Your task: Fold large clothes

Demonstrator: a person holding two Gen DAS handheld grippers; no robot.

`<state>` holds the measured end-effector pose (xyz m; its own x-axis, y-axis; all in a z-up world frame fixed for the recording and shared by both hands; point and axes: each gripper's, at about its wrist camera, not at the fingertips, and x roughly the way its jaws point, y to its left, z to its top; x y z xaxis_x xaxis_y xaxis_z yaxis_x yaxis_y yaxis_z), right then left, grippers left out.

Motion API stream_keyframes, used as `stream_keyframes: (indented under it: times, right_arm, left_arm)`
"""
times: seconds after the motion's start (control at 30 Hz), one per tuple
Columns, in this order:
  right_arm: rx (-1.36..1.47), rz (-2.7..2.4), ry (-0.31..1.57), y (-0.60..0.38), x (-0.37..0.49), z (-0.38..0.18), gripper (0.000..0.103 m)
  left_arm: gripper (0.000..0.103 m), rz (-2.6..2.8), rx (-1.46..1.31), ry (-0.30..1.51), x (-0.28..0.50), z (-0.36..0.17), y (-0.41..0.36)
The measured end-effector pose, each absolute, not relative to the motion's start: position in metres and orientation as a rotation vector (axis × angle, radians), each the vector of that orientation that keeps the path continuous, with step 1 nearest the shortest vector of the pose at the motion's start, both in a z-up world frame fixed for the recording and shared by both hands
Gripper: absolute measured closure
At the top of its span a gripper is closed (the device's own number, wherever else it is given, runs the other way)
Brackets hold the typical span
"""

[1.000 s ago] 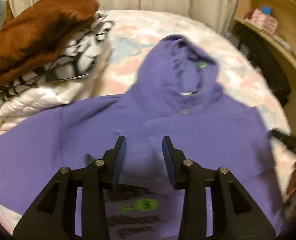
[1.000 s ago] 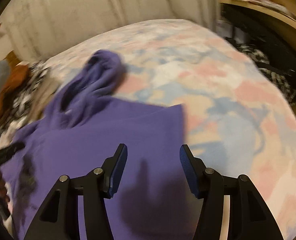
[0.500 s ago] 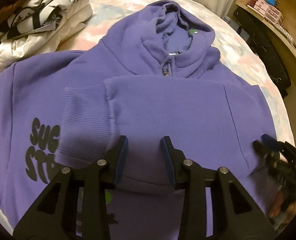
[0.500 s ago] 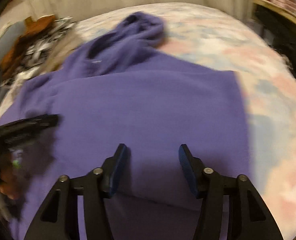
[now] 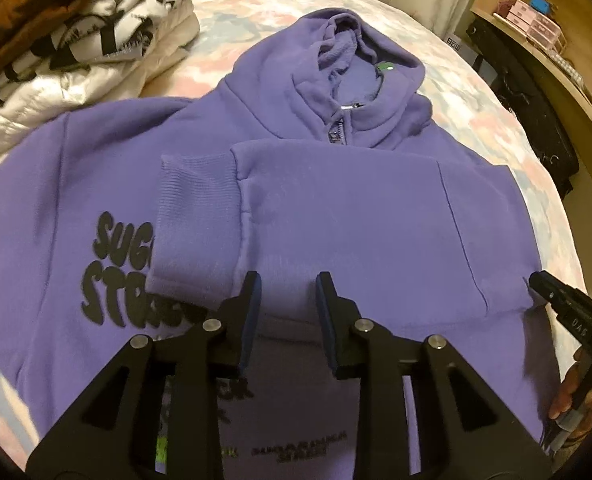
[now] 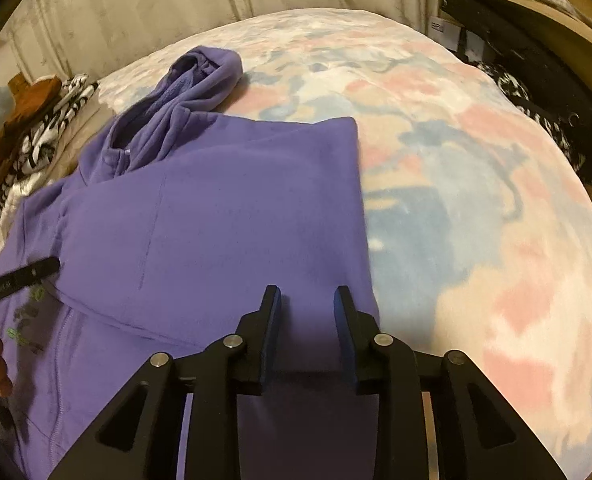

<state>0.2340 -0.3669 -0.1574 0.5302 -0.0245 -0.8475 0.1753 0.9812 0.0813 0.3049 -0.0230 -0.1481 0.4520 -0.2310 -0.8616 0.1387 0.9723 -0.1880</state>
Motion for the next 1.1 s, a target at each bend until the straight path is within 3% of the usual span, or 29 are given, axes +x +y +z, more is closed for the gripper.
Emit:
stream_keyframes:
  times: [0.13,0.6,0.77,1.1]
  right_arm:
    - [0.178,-0.148,0.987,-0.362,0.219,-0.144,0.064]
    - [0.202,-0.178,0.955,-0.351,0.175,-0.109,0.062]
    - [0.209,-0.182,0.930,-0.344,0.155,-0.099,0.048]
    - [0.183,-0.174,0.958,-0.314,0.093,-0.106,0.048]
  left_arm:
    - [0.067,-0.211,-0.098,1.074,0.293,-0.137,-0.021]
    - [0.066,-0.222,-0.007,1.024,0.244,-0.103,-0.032]
    - [0.066,-0.230,0.004,1.016,0.222,-0.095,-0.038]
    - [0.066,-0.242,0.032,1.018,0.150,-0.096,-0.042]
